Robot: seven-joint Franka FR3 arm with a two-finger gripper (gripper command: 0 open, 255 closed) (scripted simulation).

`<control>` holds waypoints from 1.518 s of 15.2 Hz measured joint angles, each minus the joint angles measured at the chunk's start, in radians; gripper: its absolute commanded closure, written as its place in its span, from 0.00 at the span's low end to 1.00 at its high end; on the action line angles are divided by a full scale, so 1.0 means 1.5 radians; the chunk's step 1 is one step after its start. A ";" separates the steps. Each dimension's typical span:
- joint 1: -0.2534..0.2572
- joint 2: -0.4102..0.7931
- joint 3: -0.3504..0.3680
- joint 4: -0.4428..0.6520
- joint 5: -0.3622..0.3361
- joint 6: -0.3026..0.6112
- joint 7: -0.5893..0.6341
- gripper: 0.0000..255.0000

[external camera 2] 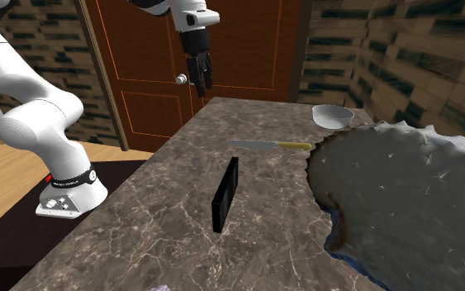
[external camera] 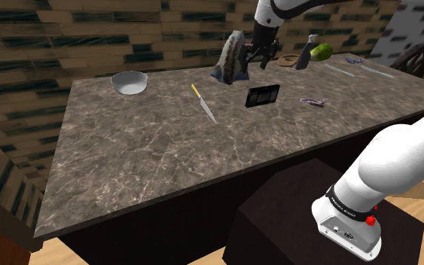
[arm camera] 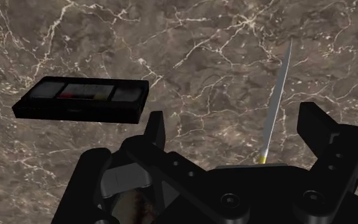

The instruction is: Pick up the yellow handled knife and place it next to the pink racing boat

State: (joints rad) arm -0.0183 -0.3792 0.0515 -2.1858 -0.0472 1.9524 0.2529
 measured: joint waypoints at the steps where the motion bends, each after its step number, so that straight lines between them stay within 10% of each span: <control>1: 0.000 0.026 0.002 0.011 0.000 0.011 0.006 0.00; 23: 0.024 0.577 0.023 0.417 -0.006 0.075 0.123 0.00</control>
State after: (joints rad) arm 0.0179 0.4866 0.0853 -1.5608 -0.0557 2.0648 0.4373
